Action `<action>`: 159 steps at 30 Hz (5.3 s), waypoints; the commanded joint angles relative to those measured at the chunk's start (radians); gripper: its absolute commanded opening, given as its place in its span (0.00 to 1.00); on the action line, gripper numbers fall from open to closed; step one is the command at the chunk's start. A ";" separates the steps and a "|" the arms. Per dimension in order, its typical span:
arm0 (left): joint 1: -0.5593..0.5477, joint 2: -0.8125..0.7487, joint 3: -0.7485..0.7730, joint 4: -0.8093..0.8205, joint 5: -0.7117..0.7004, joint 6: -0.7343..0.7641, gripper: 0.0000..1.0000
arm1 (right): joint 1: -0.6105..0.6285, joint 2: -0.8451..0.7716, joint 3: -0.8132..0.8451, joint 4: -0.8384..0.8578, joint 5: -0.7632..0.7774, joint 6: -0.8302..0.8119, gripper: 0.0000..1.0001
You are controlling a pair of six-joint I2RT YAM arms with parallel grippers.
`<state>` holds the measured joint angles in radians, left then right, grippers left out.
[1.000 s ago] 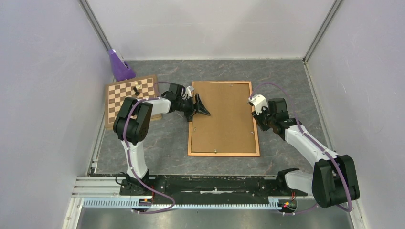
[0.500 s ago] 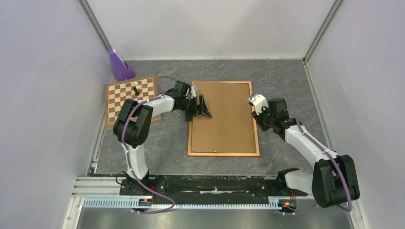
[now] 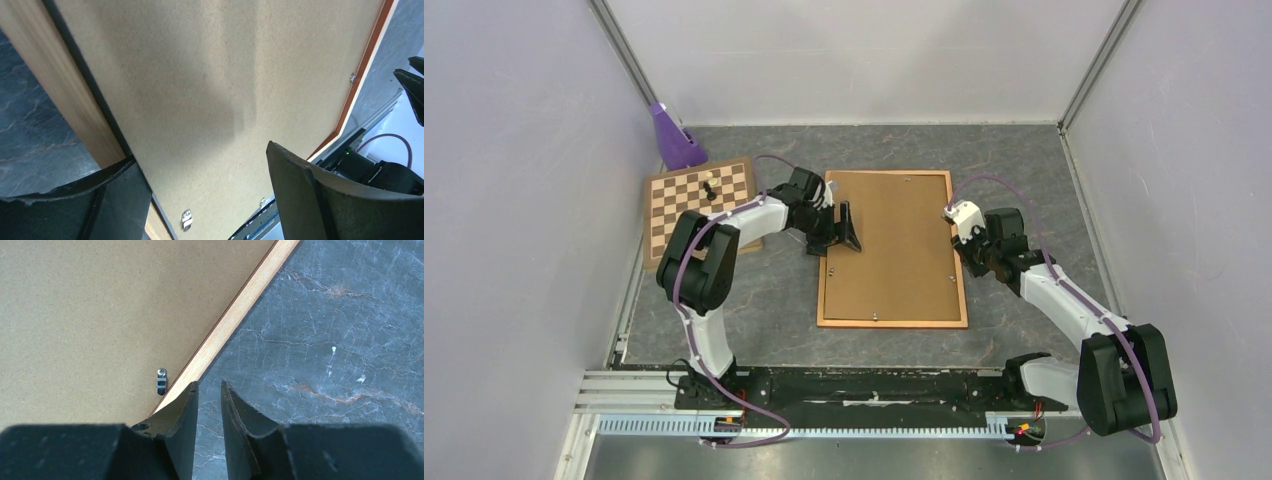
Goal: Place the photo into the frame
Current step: Place the photo frame item in the photo frame, then install the photo frame at the center of the board.
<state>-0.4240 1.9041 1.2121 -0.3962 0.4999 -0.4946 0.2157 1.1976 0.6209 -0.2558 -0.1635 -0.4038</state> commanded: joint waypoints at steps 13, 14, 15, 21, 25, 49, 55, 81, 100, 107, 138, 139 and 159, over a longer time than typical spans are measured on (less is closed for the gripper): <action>-0.002 -0.106 0.027 -0.124 -0.111 0.122 0.87 | -0.005 -0.015 -0.012 0.035 -0.016 0.003 0.26; -0.003 -0.111 0.027 -0.123 -0.110 0.125 0.87 | -0.005 -0.015 -0.012 0.034 -0.016 0.003 0.26; -0.004 -0.113 0.028 -0.129 -0.110 0.127 0.87 | -0.005 -0.013 -0.012 0.035 -0.017 0.004 0.26; -0.010 -0.123 0.036 -0.144 -0.113 0.131 0.87 | -0.006 -0.018 -0.011 0.035 -0.022 0.005 0.26; -0.013 -0.137 0.039 -0.154 -0.124 0.141 0.88 | -0.004 -0.020 -0.013 0.031 -0.019 0.006 0.26; -0.076 -0.277 0.022 -0.166 -0.179 0.368 0.88 | 0.007 -0.032 -0.005 0.046 -0.111 -0.065 0.30; -0.134 -0.316 -0.034 -0.125 -0.254 0.489 0.86 | 0.059 -0.041 -0.021 0.052 -0.126 -0.142 0.35; -0.239 -0.274 -0.131 -0.116 -0.454 0.631 0.84 | 0.119 0.007 -0.096 0.041 -0.020 -0.208 0.42; -0.344 -0.206 -0.110 -0.083 -0.457 0.637 0.84 | 0.119 0.097 -0.072 0.072 0.038 -0.186 0.40; -0.410 -0.165 -0.076 -0.067 -0.442 0.636 0.84 | 0.119 0.100 -0.072 0.070 0.054 -0.185 0.40; -0.472 -0.044 -0.097 -0.105 -0.463 0.713 0.74 | 0.119 0.134 -0.019 0.114 0.276 -0.112 0.36; -0.475 -0.042 -0.098 -0.105 -0.465 0.715 0.73 | 0.119 0.136 -0.018 0.116 0.283 -0.110 0.35; -0.543 0.016 -0.115 -0.144 -0.524 0.809 0.65 | 0.119 0.169 -0.029 0.210 0.320 -0.183 0.23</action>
<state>-0.9398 1.8267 1.1538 -0.4072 0.0414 0.2314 0.3454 1.3445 0.5777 -0.1165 0.0692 -0.5426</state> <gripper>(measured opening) 0.650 0.268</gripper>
